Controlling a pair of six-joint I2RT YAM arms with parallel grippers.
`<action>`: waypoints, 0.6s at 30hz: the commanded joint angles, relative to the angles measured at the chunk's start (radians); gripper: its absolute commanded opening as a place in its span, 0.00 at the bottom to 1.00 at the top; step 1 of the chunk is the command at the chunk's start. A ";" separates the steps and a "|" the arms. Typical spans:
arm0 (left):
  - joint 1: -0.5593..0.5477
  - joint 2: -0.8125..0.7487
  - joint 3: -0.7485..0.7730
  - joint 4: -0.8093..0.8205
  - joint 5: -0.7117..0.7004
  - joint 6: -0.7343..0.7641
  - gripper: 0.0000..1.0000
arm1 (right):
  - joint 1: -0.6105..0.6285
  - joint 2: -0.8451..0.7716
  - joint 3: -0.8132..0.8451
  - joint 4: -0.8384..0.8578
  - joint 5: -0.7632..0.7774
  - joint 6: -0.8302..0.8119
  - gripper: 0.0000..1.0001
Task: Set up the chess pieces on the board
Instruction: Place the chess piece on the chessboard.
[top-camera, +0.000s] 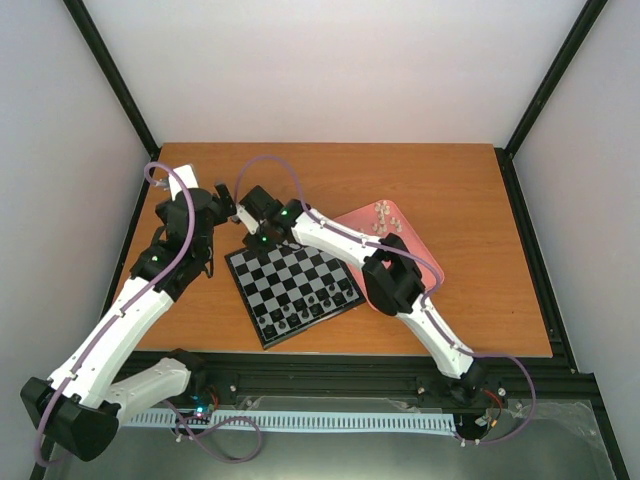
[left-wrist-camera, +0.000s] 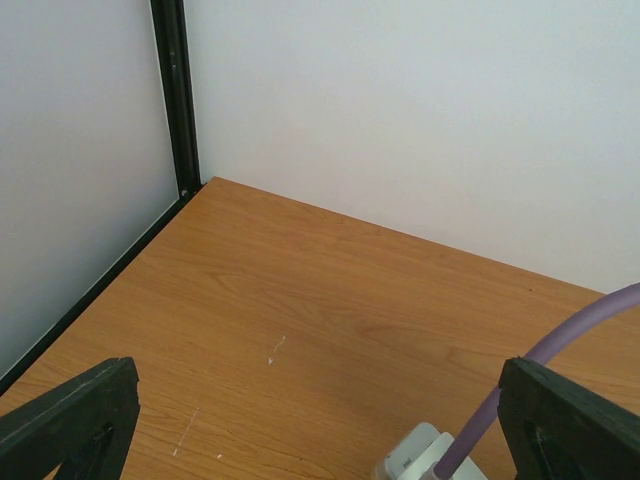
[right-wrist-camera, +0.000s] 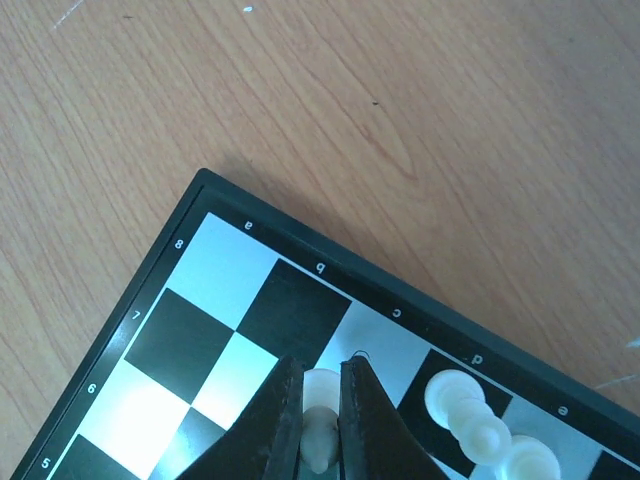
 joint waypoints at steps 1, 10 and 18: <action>0.006 -0.005 0.014 0.000 -0.002 -0.012 1.00 | 0.009 0.027 0.065 -0.012 -0.036 -0.010 0.08; 0.007 0.001 0.012 0.005 -0.006 -0.010 1.00 | 0.009 0.107 0.153 -0.055 0.001 -0.012 0.09; 0.008 0.008 0.009 0.007 -0.008 -0.010 1.00 | 0.007 0.115 0.155 -0.068 0.017 -0.009 0.09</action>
